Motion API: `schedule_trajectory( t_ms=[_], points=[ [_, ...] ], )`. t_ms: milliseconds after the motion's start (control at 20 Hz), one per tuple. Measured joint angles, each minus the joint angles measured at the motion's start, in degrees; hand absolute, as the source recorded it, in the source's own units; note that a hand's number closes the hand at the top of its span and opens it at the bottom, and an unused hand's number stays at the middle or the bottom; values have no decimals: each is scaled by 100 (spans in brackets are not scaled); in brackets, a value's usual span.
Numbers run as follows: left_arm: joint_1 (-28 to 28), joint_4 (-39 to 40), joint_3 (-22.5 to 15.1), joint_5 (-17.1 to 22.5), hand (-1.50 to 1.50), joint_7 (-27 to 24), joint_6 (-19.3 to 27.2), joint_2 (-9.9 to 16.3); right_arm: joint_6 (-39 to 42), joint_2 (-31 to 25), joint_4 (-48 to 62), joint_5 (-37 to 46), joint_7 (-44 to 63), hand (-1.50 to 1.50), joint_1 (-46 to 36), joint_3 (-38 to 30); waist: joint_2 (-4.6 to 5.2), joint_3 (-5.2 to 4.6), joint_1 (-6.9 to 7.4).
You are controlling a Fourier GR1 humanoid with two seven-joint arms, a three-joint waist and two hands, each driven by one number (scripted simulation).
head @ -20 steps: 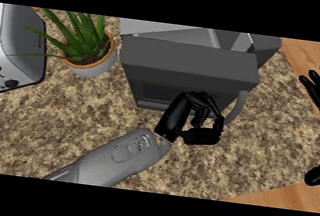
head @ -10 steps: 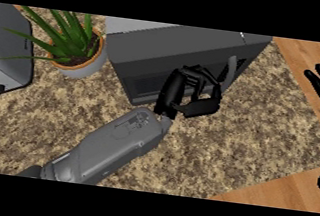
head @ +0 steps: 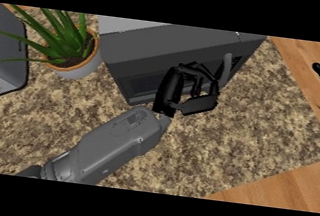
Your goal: Pick up the milk, place it into the microwave and close the microwave
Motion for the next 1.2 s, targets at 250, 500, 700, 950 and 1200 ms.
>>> schedule_trajectory(
  t_ms=[250,500,700,950,1200],
  points=[
    [-15,56,-19,173,150,-244,-37,0,38,-57,-25,-167,80,-150,-78,-22,9,7,-27],
    [-19,116,-42,305,150,-478,-12,1,95,-158,-42,-340,179,-150,-144,-49,9,12,-69],
    [-38,148,-75,405,150,-630,-18,0,94,-206,-46,-444,262,-150,-203,-51,22,15,-73],
    [-50,183,-105,517,150,-815,-6,0,98,-290,-27,-570,358,-150,-258,-80,34,19,-90],
    [-68,220,-148,621,150,-988,-9,0,118,-407,-8,-691,455,-150,-337,-119,46,21,-96]
  ],
)
